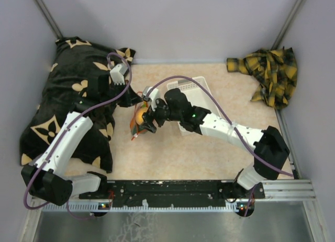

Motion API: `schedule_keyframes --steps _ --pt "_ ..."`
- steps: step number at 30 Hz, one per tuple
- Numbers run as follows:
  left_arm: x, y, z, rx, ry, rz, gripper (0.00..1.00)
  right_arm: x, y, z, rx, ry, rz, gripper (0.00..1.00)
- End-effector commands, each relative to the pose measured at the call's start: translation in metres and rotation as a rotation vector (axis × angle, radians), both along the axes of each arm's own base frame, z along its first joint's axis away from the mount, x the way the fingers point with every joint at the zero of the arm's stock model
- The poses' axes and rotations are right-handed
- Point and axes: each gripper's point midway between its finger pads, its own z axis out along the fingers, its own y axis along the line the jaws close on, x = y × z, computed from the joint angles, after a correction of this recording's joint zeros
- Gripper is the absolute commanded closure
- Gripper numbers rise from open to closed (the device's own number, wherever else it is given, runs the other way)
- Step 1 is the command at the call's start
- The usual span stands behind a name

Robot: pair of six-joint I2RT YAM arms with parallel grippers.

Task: Place the food in the zip-top bag and seal the zipper
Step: Place the fake fruit in the zipper food storage bag.

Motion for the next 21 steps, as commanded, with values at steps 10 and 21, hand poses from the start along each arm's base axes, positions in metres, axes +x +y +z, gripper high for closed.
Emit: schedule_keyframes --steps 10,21 --pt "0.004 -0.004 0.006 -0.024 -0.024 -0.017 1.0 -0.028 0.003 0.07 0.123 -0.144 0.196 0.33" --pt "-0.003 -0.011 0.015 -0.05 -0.054 -0.074 1.0 0.005 0.004 0.039 0.088 -0.063 0.189 0.33"
